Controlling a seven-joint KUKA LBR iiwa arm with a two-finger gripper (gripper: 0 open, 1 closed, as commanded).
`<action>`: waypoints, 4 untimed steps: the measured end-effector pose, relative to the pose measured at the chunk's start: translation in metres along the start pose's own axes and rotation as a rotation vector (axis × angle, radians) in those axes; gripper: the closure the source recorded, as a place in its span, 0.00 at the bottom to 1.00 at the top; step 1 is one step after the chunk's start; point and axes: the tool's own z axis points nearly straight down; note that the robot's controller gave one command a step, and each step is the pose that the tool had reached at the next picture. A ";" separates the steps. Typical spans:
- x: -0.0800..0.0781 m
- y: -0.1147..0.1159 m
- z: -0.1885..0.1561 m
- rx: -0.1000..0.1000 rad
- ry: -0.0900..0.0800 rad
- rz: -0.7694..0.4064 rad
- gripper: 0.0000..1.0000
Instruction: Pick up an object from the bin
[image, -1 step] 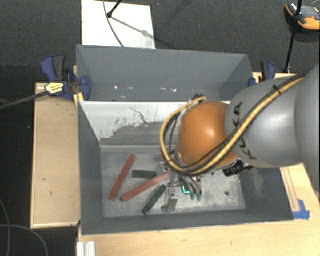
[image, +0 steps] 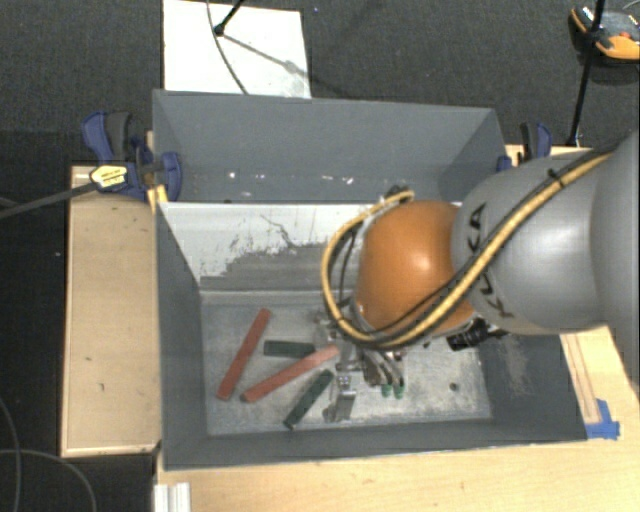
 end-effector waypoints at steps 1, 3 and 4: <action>-0.010 0.020 0.054 0.000 -0.007 -0.194 0.00; -0.011 0.028 0.020 0.000 -0.003 -0.302 0.00; -0.019 0.019 0.081 0.000 0.000 -0.442 0.00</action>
Offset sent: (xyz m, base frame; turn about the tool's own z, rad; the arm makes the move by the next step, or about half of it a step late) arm 0.0082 0.0305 0.0087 -0.3218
